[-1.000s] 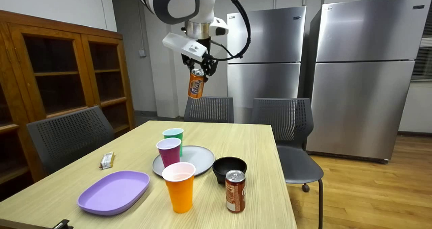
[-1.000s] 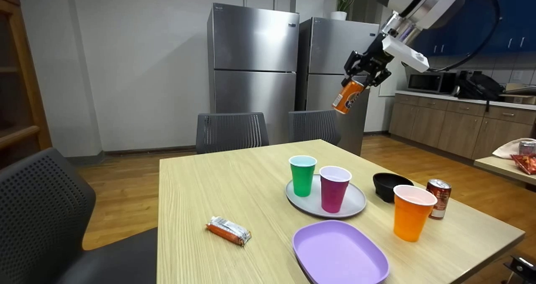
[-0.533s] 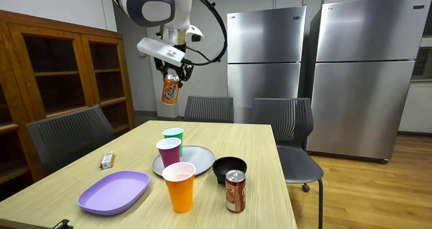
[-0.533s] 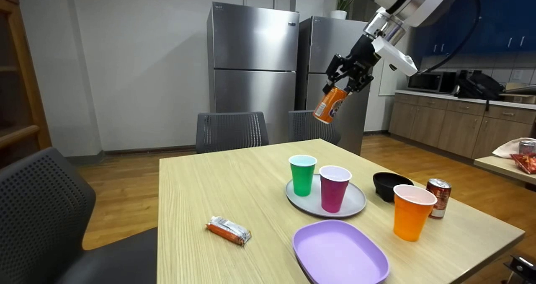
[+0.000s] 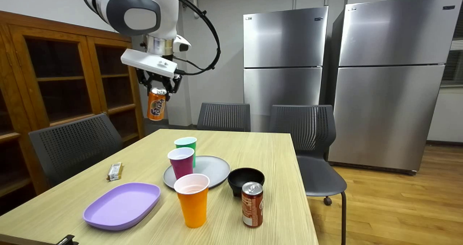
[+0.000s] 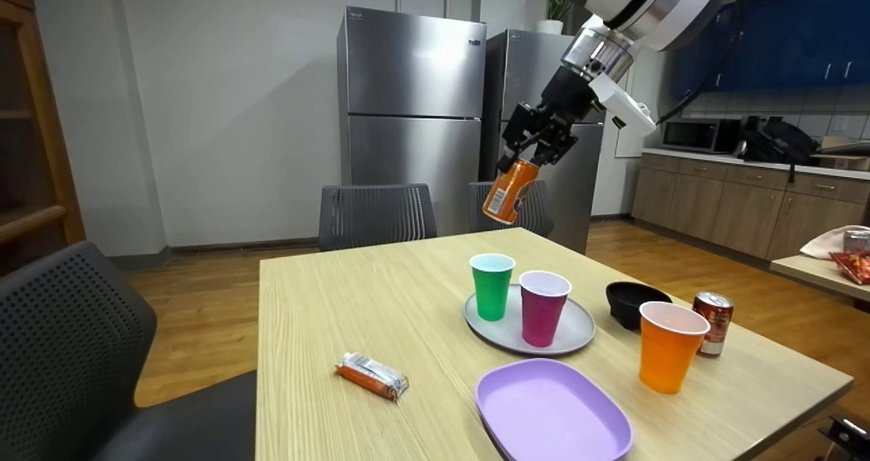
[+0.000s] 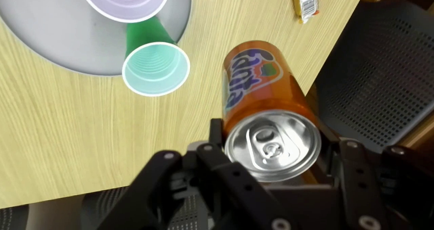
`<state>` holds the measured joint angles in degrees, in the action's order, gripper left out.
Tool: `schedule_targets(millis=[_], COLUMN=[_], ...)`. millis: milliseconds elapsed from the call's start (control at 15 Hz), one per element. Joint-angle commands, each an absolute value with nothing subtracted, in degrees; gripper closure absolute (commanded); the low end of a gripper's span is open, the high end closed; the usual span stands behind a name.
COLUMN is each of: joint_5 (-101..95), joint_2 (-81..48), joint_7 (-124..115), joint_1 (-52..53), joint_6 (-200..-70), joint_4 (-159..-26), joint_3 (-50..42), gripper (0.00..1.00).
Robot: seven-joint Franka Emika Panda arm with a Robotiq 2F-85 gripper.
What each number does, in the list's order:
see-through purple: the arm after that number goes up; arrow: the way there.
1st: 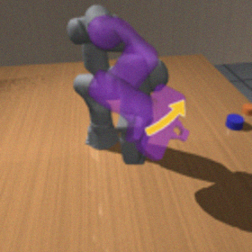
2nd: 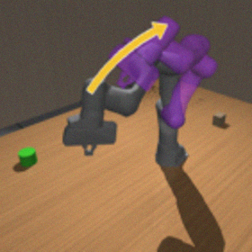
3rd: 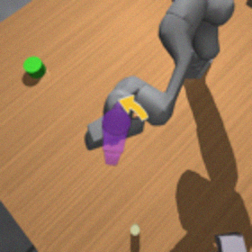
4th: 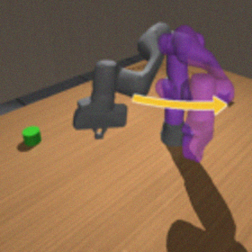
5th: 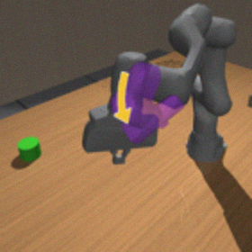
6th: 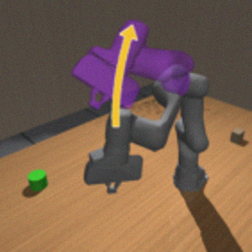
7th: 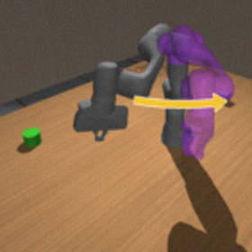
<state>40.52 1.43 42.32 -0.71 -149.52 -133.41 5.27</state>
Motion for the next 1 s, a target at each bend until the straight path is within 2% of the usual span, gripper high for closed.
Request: schedule_targets(millis=[0,333,667,933], joint_5=[40.5,40.3,39.2,30.9], joint_2=[5.2,6.0,3.7,1.1], joint_7=[49.0,55.8,54.0,47.1], joint_1=[2.2,5.7,8.6,8.7], joint_6=[-150.3,-153.4,-164.6,-173.0], joint_4=[-137.5,-142.7,-147.9,-152.2], joint_3=[4.8,5.6,7.6,8.7], gripper=[0.62,0.62,0.62,0.62])
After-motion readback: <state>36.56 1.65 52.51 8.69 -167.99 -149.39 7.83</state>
